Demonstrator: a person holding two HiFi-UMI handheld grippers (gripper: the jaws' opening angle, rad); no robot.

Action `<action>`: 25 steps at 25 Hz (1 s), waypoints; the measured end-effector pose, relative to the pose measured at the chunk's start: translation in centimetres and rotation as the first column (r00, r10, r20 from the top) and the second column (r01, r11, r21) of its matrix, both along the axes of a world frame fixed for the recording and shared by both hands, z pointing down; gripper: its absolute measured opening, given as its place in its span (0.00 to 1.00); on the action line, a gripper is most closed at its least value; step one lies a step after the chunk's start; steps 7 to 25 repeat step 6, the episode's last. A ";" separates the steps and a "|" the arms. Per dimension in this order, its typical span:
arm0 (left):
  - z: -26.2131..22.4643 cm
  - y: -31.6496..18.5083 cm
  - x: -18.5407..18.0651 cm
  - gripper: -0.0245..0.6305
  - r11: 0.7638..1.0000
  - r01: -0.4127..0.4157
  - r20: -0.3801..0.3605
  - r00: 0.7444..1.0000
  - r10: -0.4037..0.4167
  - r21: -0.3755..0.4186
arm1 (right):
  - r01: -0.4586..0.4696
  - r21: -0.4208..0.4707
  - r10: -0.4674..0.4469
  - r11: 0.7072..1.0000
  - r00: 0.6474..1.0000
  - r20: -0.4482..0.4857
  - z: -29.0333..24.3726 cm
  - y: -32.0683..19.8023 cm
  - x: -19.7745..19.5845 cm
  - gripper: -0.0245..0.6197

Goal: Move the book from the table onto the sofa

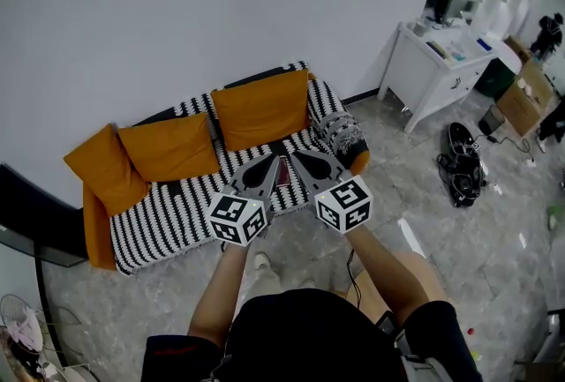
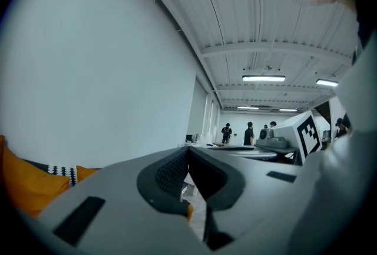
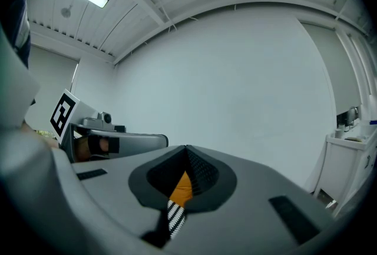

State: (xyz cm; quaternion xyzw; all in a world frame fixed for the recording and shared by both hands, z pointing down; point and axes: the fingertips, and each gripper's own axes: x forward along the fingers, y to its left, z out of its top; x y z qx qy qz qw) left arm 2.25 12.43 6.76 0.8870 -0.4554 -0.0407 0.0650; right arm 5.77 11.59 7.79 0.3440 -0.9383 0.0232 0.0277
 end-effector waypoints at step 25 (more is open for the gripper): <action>0.1 0.8 0.2 0.06 1.000 0.003 -0.005 1.000 -0.003 -0.001 | 0.015 0.008 -0.015 1.000 1.000 -0.011 0.3 0.7 -0.1 0.06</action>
